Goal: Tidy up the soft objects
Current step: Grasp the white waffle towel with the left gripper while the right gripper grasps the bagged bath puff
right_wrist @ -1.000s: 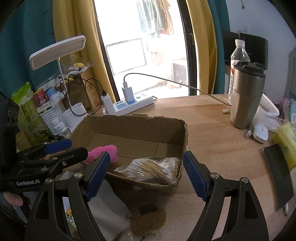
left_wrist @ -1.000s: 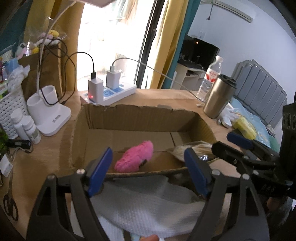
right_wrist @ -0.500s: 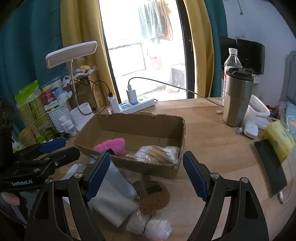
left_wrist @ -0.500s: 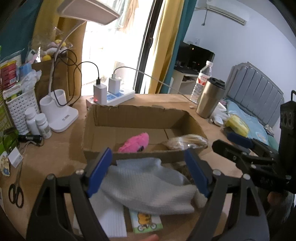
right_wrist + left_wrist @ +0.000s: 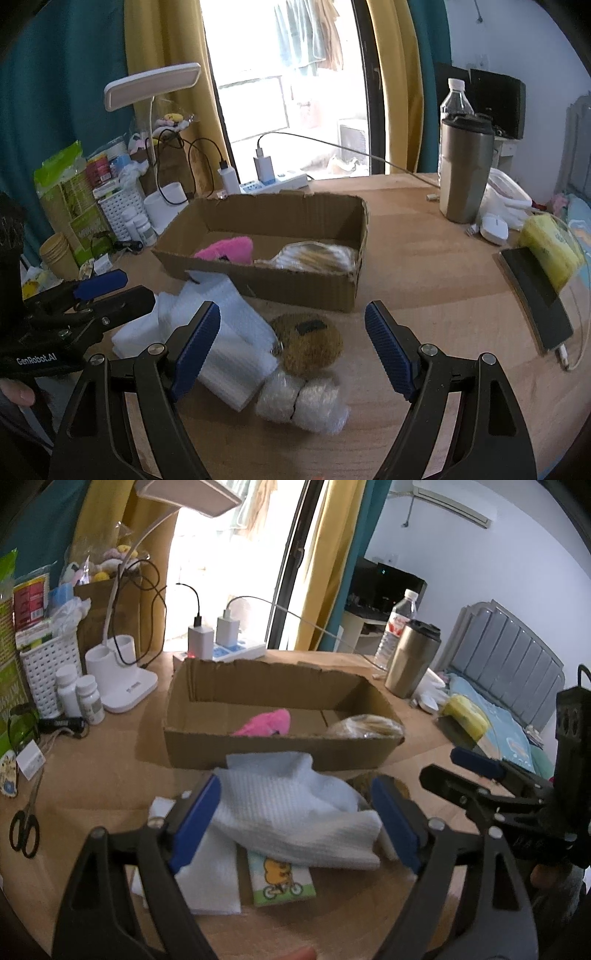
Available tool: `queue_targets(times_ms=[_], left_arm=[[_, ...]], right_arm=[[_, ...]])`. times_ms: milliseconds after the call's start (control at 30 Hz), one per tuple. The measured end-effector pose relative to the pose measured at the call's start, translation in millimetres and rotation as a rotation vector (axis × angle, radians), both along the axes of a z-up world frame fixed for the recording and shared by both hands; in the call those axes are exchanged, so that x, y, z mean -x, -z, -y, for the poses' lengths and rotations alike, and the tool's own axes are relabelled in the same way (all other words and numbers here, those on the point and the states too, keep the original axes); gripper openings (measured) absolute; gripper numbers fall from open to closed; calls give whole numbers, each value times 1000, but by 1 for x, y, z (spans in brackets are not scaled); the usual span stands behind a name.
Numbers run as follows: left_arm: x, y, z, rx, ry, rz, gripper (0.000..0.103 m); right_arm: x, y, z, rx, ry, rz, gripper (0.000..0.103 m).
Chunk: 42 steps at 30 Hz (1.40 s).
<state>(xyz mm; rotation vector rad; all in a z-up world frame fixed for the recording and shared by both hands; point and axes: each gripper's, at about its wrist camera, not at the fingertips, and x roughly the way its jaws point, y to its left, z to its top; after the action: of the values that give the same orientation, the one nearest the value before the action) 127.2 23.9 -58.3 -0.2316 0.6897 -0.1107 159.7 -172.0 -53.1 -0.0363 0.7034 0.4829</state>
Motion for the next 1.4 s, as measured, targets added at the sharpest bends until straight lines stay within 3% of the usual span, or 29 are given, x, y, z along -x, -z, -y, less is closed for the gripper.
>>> queue_targets(times_ms=[633, 1100, 1133, 1267, 1367, 1400], left_arm=[[0, 30, 12, -22, 15, -81, 85], [-20, 41, 29, -121, 19, -115, 85], [-22, 43, 29, -131, 15, -120, 85], [-30, 48, 29, -151, 17, -139, 85], [-30, 48, 29, -155, 25, -133, 83], [-30, 48, 30, -158, 28, -130, 78]], right_arm=[[2, 48, 6, 55, 7, -109, 84], [-6, 67, 11, 73, -27, -179, 84], [-6, 68, 11, 71, -36, -183, 82], [-5, 68, 9, 61, -69, -179, 55], [-4, 68, 9, 67, -80, -177, 45], [-5, 68, 9, 66, -82, -178, 44]])
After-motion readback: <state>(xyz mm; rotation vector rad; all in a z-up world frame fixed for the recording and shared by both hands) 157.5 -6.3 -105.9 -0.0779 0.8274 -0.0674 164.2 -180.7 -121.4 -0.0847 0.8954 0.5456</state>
